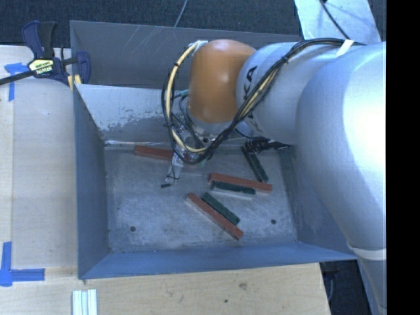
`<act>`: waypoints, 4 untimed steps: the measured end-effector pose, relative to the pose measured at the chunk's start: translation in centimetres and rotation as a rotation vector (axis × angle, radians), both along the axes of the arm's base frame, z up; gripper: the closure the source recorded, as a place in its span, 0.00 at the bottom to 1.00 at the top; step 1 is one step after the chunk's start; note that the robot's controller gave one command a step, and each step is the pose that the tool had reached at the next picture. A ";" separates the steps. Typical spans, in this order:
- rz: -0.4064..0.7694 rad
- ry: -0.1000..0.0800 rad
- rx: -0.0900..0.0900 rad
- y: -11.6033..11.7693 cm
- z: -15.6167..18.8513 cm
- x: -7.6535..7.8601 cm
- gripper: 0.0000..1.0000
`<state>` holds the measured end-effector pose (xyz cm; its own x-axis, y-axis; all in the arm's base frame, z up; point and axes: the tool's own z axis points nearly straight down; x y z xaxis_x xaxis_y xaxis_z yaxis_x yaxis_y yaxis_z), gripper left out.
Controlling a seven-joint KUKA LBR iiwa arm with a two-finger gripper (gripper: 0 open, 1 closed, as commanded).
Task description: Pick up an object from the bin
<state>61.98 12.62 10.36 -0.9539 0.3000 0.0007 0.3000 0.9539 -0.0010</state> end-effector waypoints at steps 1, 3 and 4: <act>0.073 0.000 0.001 -1.2 -2.0 0.4 0.00; -0.077 -0.010 0.004 -0.2 -3.1 1.0 1.00; -0.077 -0.006 0.001 -0.3 -0.7 1.1 1.00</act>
Offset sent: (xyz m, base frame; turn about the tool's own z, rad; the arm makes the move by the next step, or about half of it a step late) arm 0.0075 -0.0027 -0.0336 0.0778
